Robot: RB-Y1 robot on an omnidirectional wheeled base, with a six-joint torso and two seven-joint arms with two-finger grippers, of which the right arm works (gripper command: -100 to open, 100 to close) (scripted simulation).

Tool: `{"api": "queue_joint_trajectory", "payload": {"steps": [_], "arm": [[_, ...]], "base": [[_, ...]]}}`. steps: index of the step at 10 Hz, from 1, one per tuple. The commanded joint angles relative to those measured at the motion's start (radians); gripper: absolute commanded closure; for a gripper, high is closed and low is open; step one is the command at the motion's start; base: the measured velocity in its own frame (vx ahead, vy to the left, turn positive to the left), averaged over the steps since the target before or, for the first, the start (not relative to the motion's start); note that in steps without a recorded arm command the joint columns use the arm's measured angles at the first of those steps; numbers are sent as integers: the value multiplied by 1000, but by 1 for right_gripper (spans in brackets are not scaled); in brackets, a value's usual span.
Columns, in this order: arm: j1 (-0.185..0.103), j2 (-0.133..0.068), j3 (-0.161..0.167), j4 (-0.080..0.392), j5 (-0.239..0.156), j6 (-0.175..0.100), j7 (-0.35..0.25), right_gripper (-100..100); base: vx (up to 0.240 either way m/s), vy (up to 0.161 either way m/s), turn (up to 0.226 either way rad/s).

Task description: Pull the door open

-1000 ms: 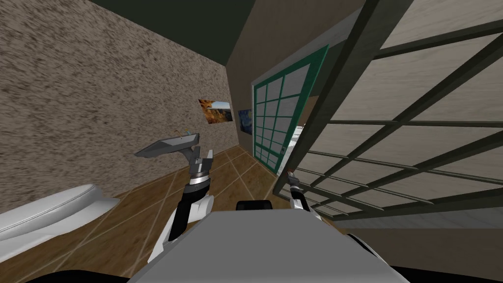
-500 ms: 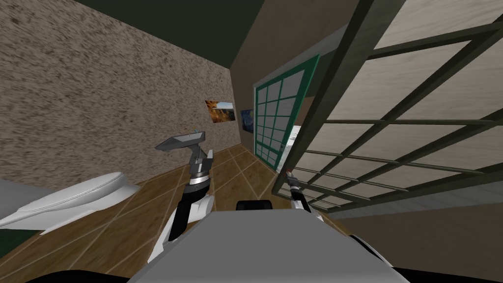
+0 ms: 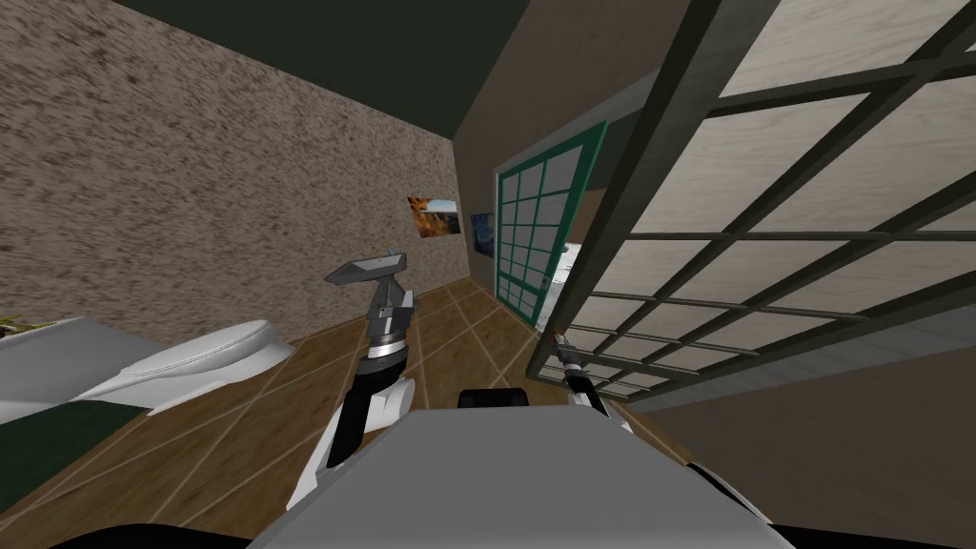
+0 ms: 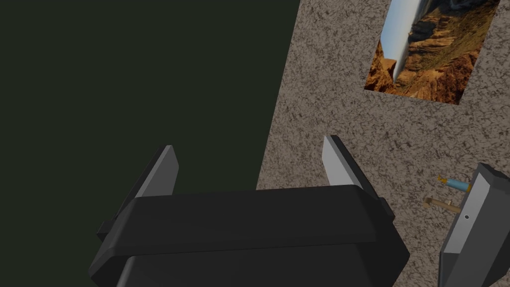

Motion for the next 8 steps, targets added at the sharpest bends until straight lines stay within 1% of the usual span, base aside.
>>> {"api": "queue_joint_trajectory", "payload": {"steps": [1,4,6,7,8], "arm": [[10,-14,22,-4,11,-15,-21,100],[30,-42,62,-16,30,-40,-59,100],[40,-57,83,-22,40,-54,-79,100],[44,-63,92,-25,44,-59,-87,100],[39,-58,88,-19,42,-55,-81,100]], "base": [[-217,-32,94],[-206,-34,79],[-191,-49,62],[-206,-17,55],[-91,2,7]]}}
